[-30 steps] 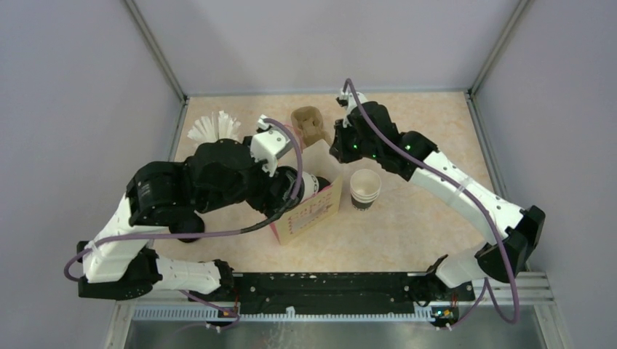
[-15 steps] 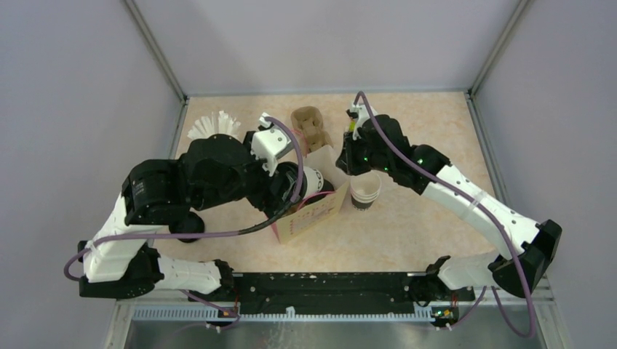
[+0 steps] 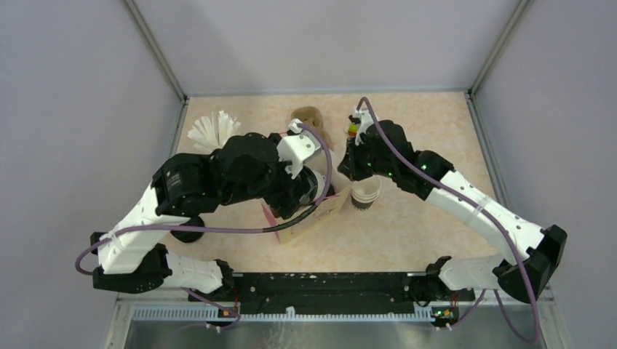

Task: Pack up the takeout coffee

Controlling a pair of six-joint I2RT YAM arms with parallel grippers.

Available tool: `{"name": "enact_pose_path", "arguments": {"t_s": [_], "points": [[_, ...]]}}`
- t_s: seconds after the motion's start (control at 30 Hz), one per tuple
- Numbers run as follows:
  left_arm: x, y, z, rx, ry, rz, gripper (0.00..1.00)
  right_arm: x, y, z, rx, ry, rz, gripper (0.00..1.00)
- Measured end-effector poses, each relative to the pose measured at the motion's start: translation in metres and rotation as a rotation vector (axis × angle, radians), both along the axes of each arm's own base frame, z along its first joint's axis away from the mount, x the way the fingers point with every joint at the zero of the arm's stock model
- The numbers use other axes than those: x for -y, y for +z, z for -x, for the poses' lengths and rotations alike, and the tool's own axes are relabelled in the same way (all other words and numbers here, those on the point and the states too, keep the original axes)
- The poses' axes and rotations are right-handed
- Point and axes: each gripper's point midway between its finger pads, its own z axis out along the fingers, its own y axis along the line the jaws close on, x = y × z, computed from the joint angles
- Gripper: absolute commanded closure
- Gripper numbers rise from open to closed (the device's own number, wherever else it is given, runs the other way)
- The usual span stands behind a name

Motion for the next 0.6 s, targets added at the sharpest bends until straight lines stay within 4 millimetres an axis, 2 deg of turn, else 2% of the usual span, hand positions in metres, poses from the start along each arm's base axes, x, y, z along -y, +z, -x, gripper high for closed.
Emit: {"name": "enact_pose_path", "arguments": {"t_s": [0.13, 0.4, 0.6], "points": [[0.004, 0.0, -0.002, 0.001, -0.002, -0.013, 0.56, 0.002, 0.001, 0.008, 0.0, 0.019, -0.017, 1.0], [-0.011, 0.024, 0.002, 0.027, 0.008, 0.028, 0.56, 0.009, -0.002, 0.019, -0.009, 0.019, -0.041, 1.0], [-0.017, 0.018, 0.007, 0.008, -0.005, 0.002, 0.57, 0.017, -0.002, 0.027, -0.012, 0.008, -0.055, 1.0]]}}
